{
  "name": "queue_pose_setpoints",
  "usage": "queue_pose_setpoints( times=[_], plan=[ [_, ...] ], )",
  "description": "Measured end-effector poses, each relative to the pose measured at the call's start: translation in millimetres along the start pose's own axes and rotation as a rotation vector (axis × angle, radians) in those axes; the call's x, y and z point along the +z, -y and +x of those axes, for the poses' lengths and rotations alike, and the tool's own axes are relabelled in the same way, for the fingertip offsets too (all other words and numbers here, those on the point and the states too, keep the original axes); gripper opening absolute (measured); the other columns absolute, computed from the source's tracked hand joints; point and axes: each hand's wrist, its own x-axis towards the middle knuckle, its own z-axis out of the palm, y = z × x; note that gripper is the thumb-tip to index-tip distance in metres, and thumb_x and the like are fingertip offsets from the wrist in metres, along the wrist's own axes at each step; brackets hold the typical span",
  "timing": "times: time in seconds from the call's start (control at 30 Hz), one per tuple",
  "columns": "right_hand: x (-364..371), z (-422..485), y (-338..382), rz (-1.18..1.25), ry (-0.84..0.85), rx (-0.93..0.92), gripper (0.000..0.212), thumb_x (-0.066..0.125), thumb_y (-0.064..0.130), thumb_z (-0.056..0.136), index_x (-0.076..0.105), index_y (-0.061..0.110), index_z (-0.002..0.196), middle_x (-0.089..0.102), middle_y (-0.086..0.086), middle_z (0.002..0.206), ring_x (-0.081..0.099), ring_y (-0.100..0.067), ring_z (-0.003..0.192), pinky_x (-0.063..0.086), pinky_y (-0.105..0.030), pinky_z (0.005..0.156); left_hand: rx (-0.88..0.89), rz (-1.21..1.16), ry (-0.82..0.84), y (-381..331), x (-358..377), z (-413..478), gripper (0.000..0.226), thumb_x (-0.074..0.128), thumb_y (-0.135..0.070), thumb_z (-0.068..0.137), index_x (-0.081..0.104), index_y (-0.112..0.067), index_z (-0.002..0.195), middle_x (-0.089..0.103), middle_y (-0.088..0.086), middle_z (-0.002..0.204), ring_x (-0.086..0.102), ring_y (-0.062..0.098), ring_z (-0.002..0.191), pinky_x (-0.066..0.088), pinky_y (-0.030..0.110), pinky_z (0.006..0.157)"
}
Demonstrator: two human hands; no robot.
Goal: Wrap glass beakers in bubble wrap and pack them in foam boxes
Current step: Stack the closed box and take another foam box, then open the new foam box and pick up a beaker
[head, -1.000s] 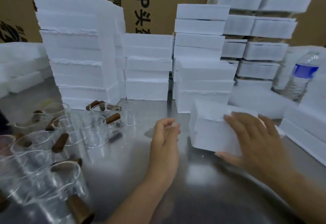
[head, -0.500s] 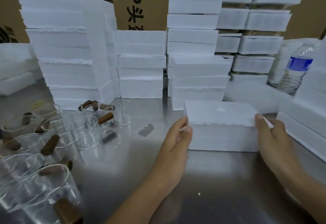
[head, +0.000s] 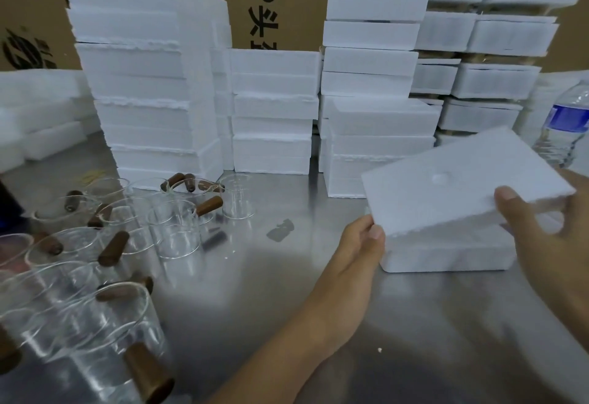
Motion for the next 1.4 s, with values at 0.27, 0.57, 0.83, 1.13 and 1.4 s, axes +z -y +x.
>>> queue_pose_setpoints(
  times=[0.27, 0.57, 0.83, 1.13, 1.4],
  plan=[
    [46.4, -19.1, 66.0, 0.168, 0.239, -0.326, 0.068, 0.083, 0.033, 0.067, 0.036, 0.045, 0.115, 0.048, 0.037, 0.106, 0.058, 0.012, 0.092, 0.05, -0.008, 0.067, -0.187, -0.132, -0.364, -2.8, -16.3, 12.7, 0.032, 0.031, -0.048, 0.099, 0.056, -0.031, 0.087, 0.061, -0.013, 0.096, 0.059, 0.006, 0.095, 0.045, 0.034, 0.098],
    [107.8, -59.2, 75.9, -0.56, 0.688, -0.779, 0.067, 0.069, 0.028, 0.081, 0.038, 0.025, 0.14, 0.055, 0.003, 0.127, 0.058, -0.021, 0.102, 0.036, -0.028, 0.076, 0.096, -0.211, -0.925, -22.5, -42.2, 2.1, 0.016, 0.041, -0.024, 0.098, 0.047, -0.03, 0.085, 0.056, -0.009, 0.087, 0.052, -0.006, 0.075, 0.039, 0.01, 0.068],
    [137.9, -58.0, 64.9, -0.283, 0.993, -0.508, 0.025, 0.057, 0.041, 0.079, 0.048, 0.046, 0.102, 0.048, 0.028, 0.092, 0.051, 0.001, 0.084, 0.038, -0.017, 0.067, 0.298, -0.063, -1.0, -30.2, -39.8, -4.0, 0.023, 0.046, -0.011, 0.095, 0.048, -0.032, 0.085, 0.058, -0.004, 0.099, 0.055, 0.008, 0.095, 0.041, 0.013, 0.077],
    [224.3, -30.2, 63.0, -0.101, 1.038, -0.323, 0.051, 0.066, 0.049, 0.075, 0.051, 0.036, 0.123, 0.047, 0.013, 0.113, 0.047, -0.001, 0.098, 0.037, -0.018, 0.08, 0.238, -0.08, -1.174, -30.8, -64.0, 1.5, 0.021, 0.045, -0.009, 0.092, 0.051, -0.023, 0.079, 0.052, -0.008, 0.095, 0.046, 0.017, 0.105, 0.039, 0.021, 0.087],
    [255.1, -12.9, 51.6, -0.255, 1.048, -0.275, 0.021, 0.065, 0.028, 0.085, 0.065, 0.023, 0.106, 0.05, 0.004, 0.109, 0.059, -0.023, 0.099, 0.048, -0.037, 0.092, 0.221, -0.124, -1.102, -32.7, -52.8, 1.3, 0.023, 0.046, -0.009, 0.089, 0.05, -0.028, 0.076, 0.056, -0.004, 0.097, 0.051, 0.02, 0.105, 0.043, 0.033, 0.09]
  ],
)
